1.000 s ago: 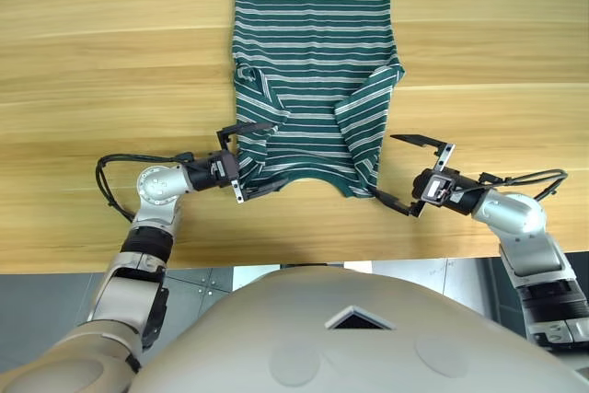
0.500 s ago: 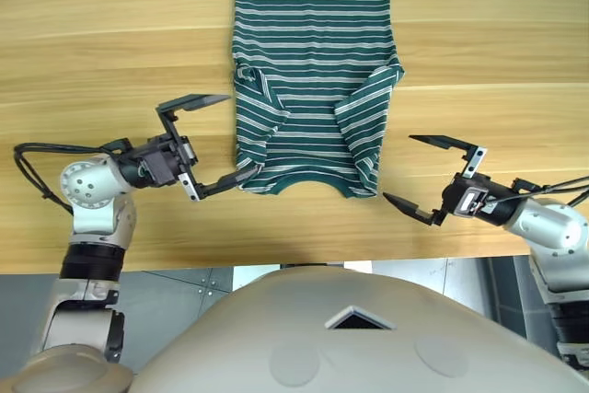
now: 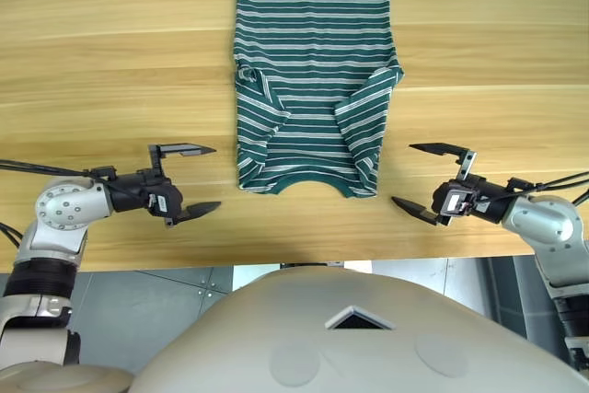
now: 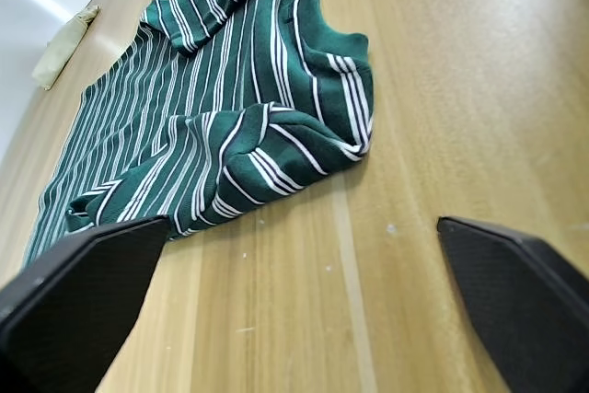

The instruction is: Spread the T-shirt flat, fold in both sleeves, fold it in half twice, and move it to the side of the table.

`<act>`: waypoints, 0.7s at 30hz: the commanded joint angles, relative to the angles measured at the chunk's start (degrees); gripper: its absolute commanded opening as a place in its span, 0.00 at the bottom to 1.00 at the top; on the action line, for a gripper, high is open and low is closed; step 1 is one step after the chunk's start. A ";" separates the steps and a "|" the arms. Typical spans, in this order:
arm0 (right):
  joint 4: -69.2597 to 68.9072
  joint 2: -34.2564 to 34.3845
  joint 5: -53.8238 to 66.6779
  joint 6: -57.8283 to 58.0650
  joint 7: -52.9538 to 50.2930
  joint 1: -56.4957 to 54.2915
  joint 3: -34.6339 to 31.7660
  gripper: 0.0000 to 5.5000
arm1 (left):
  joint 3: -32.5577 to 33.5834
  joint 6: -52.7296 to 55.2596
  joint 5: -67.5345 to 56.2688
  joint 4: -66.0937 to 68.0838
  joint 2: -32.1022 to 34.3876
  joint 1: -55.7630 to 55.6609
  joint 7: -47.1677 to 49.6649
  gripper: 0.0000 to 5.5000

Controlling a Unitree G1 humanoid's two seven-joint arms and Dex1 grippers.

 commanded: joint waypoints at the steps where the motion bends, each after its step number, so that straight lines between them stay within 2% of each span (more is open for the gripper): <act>1: 0.81 -0.10 -3.13 0.72 0.70 0.15 3.24 0.98 | -4.35 1.56 9.08 3.00 -1.63 -1.28 3.08 0.98; 9: 1.45 1.18 -3.64 1.46 -0.98 -2.23 6.74 0.98 | -11.68 1.48 10.61 5.93 -5.30 -6.80 6.15 0.98; 21: 6.18 3.09 -7.55 3.42 -4.82 -7.28 9.89 0.98 | -17.23 0.67 15.52 12.36 -4.26 -9.83 11.38 0.98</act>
